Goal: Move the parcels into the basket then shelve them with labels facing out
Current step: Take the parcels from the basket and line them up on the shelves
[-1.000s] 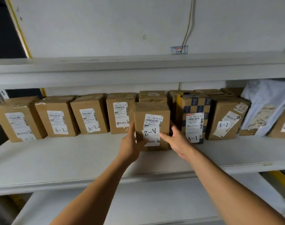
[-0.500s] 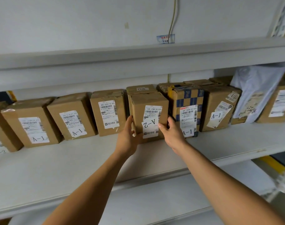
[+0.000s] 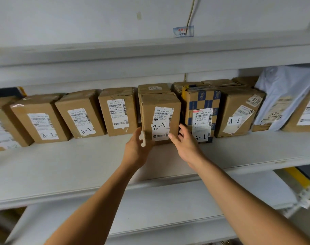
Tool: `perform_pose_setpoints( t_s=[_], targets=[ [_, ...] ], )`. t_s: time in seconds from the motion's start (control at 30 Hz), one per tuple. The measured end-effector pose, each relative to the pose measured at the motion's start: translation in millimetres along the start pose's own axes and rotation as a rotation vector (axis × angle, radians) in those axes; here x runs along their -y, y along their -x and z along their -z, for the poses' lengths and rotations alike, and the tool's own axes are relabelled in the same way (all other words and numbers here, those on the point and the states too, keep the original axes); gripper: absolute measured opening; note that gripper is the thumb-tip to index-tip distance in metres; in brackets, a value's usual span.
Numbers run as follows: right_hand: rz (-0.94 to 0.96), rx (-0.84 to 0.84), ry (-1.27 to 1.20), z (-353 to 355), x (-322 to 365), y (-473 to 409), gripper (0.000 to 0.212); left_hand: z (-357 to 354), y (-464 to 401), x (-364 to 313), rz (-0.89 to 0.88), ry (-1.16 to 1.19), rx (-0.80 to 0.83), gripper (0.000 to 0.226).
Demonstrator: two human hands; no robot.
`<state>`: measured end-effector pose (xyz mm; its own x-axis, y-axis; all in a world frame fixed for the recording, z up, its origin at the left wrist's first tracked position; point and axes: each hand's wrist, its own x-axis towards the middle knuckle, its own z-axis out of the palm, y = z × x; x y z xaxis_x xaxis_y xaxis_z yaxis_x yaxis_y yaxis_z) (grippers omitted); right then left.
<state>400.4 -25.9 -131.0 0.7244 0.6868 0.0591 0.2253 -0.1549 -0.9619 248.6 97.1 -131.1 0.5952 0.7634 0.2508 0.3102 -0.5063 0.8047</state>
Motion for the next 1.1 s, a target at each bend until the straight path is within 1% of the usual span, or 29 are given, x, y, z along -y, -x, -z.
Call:
perform_pose_setpoints(
  t_s=[0.07, 0.17, 0.3, 0.47, 0.57, 0.7, 0.83, 0.93, 1.03, 1.1],
  targets=[
    [0.038, 0.046, -0.04, 10, -2, 15, 0.071, 0, 17, -7, 0.039, -0.009, -0.034, 0.064],
    [0.121, 0.041, 0.014, 29, -11, 38, 0.058, -3, 44, -17, 0.042, -0.016, -0.053, 0.052],
    [0.221, -0.008, 0.095, 61, -23, 77, 0.039, -15, 78, -33, -0.032, -0.028, -0.043, 0.042],
    [0.188, -0.121, 0.118, 100, -39, 131, 0.034, -41, 110, -60, -0.157, 0.022, 0.054, 0.044],
    [0.128, -0.19, 0.156, 130, -47, 171, 0.034, -60, 130, -76, -0.23, 0.065, 0.128, 0.042],
    [-0.017, -0.321, 0.168, 159, -74, 241, 0.033, -99, 168, -88, -0.306, 0.102, 0.301, 0.038],
    [-0.185, -0.448, 0.18, 179, -109, 320, 0.035, -147, 222, -92, -0.304, 0.117, 0.518, 0.038],
    [-0.3, -0.542, 0.202, 196, -132, 380, 0.037, -182, 270, -96, -0.306, 0.121, 0.649, 0.036],
    [-0.418, -0.613, 0.24, 212, -153, 439, 0.038, -215, 315, -106, -0.35, 0.078, 0.779, 0.032],
    [-0.501, -0.637, 0.282, 223, -170, 476, 0.028, -239, 344, -115, -0.389, 0.039, 0.865, 0.033]
  ],
)
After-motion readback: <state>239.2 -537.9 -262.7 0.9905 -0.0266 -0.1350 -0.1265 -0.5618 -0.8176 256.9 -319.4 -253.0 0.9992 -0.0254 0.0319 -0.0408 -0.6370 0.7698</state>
